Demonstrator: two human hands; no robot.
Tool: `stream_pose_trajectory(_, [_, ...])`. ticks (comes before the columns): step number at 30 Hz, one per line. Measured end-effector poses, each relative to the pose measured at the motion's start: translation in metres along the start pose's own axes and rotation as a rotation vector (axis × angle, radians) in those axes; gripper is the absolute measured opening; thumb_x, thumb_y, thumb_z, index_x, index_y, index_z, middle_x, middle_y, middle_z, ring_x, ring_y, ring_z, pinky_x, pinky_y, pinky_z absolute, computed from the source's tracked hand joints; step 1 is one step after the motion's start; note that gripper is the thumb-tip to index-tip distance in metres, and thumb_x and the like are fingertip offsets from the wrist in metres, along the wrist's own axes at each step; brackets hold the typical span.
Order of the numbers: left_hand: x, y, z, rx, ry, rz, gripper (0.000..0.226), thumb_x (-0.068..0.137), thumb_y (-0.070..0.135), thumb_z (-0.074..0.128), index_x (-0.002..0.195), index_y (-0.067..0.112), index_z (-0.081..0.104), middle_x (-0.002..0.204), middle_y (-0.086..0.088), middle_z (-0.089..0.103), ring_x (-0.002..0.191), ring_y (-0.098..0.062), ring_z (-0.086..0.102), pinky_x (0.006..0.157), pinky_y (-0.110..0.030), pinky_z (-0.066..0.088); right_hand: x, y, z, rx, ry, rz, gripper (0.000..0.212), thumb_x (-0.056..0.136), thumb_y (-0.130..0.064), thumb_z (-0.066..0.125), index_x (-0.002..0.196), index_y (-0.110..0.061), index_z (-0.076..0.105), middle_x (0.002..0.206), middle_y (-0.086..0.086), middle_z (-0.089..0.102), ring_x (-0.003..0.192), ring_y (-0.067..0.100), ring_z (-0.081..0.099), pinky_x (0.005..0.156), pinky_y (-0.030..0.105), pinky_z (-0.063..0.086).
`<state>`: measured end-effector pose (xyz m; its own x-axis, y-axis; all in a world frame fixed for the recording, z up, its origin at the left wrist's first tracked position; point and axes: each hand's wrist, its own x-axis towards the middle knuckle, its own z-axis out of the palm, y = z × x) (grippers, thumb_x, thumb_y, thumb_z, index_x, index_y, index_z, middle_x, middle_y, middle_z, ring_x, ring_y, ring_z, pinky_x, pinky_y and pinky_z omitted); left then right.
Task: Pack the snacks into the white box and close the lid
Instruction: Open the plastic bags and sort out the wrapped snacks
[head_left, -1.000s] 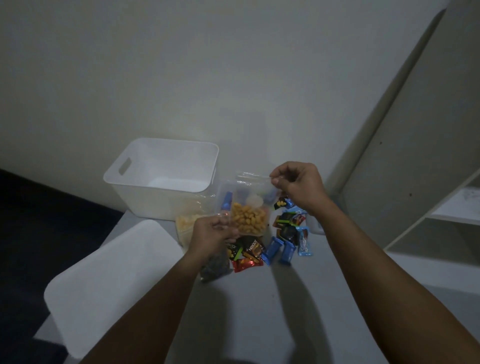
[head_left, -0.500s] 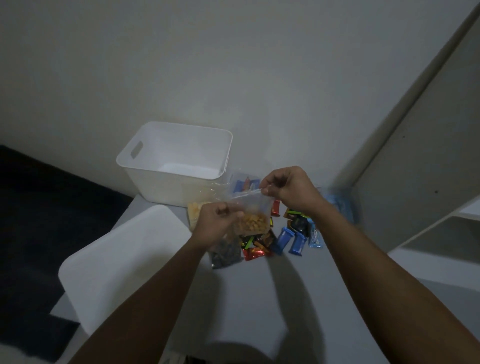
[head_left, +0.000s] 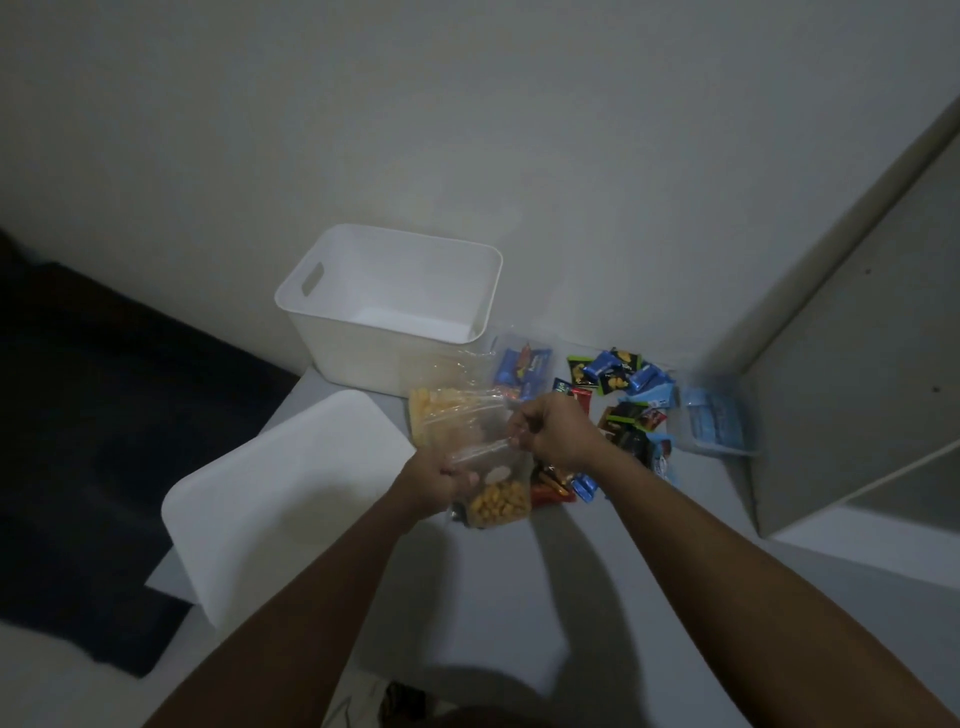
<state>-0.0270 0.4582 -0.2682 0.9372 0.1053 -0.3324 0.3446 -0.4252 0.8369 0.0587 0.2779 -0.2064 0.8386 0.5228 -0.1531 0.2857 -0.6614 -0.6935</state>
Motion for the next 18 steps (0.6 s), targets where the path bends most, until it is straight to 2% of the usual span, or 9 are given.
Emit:
stream_pose_trajectory(2, [-0.002, -0.005, 0.001, 0.098, 0.039, 0.001, 0.017, 0.084, 0.027, 0.068, 0.081, 0.010, 0.070, 0.070, 0.000, 0.066, 0.063, -0.013, 0.062, 0.059, -0.020, 0.050, 0.000, 0.004, 0.009, -0.050, -0.022, 0.015, 0.032, 0.080, 0.000, 0.070, 0.063, -0.026, 0.063, 0.086, 0.000, 0.070, 0.087, 0.006, 0.060, 0.084, 0.027, 0.053])
stream_pose_trajectory(4, [0.000, -0.010, 0.001, 0.181, 0.118, -0.011, 0.023, 0.079, 0.030, 0.070, 0.085, 0.009, 0.074, 0.077, -0.006, 0.070, 0.073, -0.023, 0.066, 0.067, -0.030, 0.053, 0.002, 0.008, 0.016, -0.103, -0.007, 0.017, 0.033, 0.078, 0.000, 0.070, 0.059, -0.026, 0.060, 0.077, 0.003, 0.067, 0.079, 0.015, 0.063, 0.075, 0.032, 0.054])
stream_pose_trajectory(7, [0.003, -0.006, 0.001, 0.223, 0.198, -0.010, 0.016, 0.079, 0.028, 0.072, 0.082, 0.012, 0.074, 0.075, -0.001, 0.068, 0.073, -0.022, 0.065, 0.064, -0.025, 0.048, 0.003, 0.014, 0.020, -0.116, 0.011, 0.040, 0.019, 0.077, 0.001, 0.069, 0.069, -0.016, 0.069, 0.077, 0.003, 0.068, 0.075, 0.016, 0.063, 0.069, 0.027, 0.049])
stream_pose_trajectory(10, [0.006, 0.003, -0.002, 0.134, 0.206, 0.000, 0.010, 0.074, 0.024, 0.077, 0.079, 0.016, 0.074, 0.076, 0.000, 0.071, 0.074, -0.019, 0.067, 0.069, -0.031, 0.055, 0.006, 0.019, 0.020, -0.097, 0.006, 0.064, 0.017, 0.079, 0.003, 0.064, 0.081, -0.012, 0.072, 0.084, 0.000, 0.068, 0.080, 0.011, 0.061, 0.073, 0.025, 0.052])
stream_pose_trajectory(12, [0.009, 0.007, -0.005, 0.088, 0.198, -0.006, 0.015, 0.071, 0.026, 0.079, 0.082, 0.017, 0.074, 0.079, 0.001, 0.072, 0.077, -0.018, 0.068, 0.074, -0.033, 0.057, 0.007, 0.019, 0.019, -0.086, 0.004, 0.078, 0.016, 0.081, 0.000, 0.065, 0.084, -0.014, 0.072, 0.089, 0.000, 0.069, 0.084, 0.012, 0.063, 0.077, 0.027, 0.054])
stream_pose_trajectory(15, [0.013, 0.011, -0.009, 0.075, 0.212, -0.006, 0.021, 0.071, 0.031, 0.080, 0.086, 0.018, 0.075, 0.082, 0.003, 0.073, 0.080, -0.015, 0.068, 0.078, -0.030, 0.056, 0.011, 0.019, 0.018, -0.054, 0.020, 0.087, 0.011, 0.083, -0.005, 0.066, 0.085, -0.014, 0.071, 0.090, 0.000, 0.070, 0.088, 0.013, 0.064, 0.081, 0.030, 0.055])
stream_pose_trajectory(18, [0.017, 0.016, -0.014, 0.108, 0.257, 0.020, 0.018, 0.073, 0.030, 0.078, 0.084, 0.017, 0.076, 0.078, 0.004, 0.072, 0.077, -0.013, 0.068, 0.075, -0.027, 0.054, 0.015, 0.016, 0.016, -0.023, 0.038, 0.085, 0.008, 0.084, -0.008, 0.067, 0.086, -0.015, 0.070, 0.088, -0.001, 0.070, 0.087, 0.013, 0.065, 0.083, 0.031, 0.055])
